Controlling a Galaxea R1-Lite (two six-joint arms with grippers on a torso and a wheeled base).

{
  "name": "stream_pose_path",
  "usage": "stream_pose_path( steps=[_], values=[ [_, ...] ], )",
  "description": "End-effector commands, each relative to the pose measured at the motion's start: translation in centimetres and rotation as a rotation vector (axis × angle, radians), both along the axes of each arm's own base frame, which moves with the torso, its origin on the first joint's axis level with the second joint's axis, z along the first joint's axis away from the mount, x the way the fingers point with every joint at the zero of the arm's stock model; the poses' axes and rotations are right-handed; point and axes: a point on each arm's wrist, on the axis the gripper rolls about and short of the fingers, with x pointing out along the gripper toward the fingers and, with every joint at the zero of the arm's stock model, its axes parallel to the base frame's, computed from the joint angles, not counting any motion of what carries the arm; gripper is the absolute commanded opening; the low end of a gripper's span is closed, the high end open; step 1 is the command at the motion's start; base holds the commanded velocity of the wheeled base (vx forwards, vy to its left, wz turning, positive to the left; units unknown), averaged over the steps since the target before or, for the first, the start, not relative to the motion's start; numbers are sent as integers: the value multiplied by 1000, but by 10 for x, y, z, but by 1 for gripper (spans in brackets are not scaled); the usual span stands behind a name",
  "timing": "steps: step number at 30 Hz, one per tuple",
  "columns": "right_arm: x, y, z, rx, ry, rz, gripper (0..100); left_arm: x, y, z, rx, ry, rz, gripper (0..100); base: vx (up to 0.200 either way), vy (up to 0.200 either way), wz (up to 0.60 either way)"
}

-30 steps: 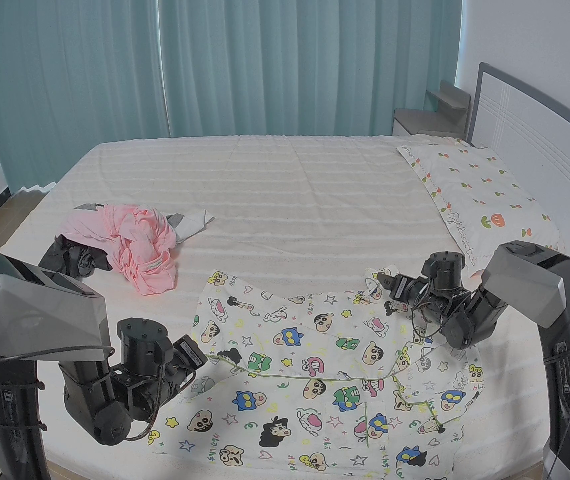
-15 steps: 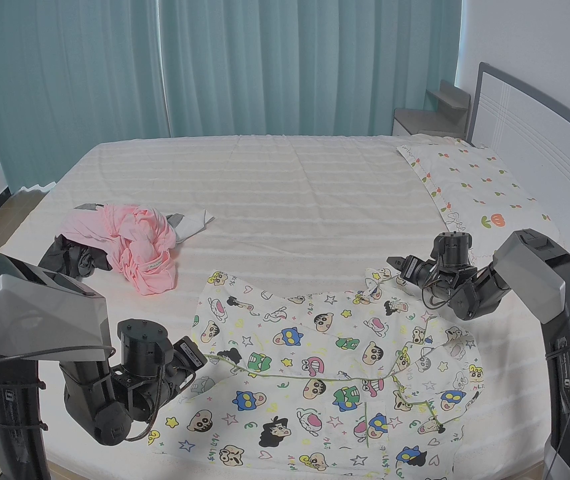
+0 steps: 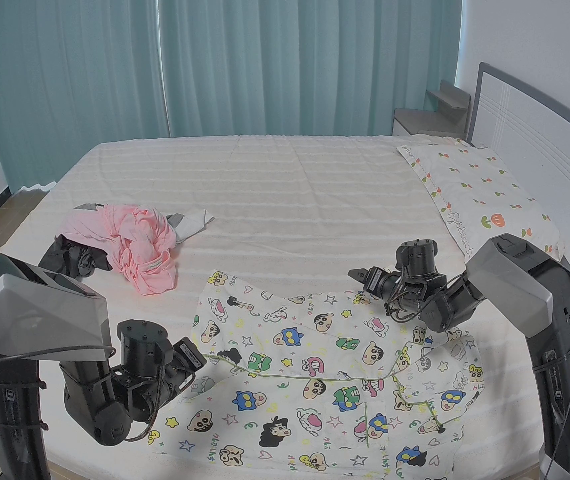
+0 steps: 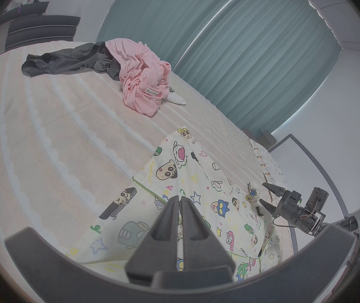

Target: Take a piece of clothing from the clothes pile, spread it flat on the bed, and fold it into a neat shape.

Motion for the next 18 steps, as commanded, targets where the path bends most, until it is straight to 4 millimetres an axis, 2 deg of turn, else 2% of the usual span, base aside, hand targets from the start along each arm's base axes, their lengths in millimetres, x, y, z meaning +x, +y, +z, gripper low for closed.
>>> stream_pose_path(
  steps=[1,9,12,15,18],
  values=[
    [1,1,-4,-3,5,-3,100,1,0,-1,0,1,1,0,0,0,0],
    [24,10,-9,4,-68,-40,100,2,2,-3,2,6,11,0,0,0,0],
    [29,22,-12,18,-88,-27,100,2,3,-2,2,5,14,0,0,0,0],
    [32,32,-6,41,-119,-20,100,3,4,-3,2,8,18,0,0,0,0],
    [30,47,10,121,-142,-27,100,2,4,-3,2,7,17,0,0,0,0]
  ],
)
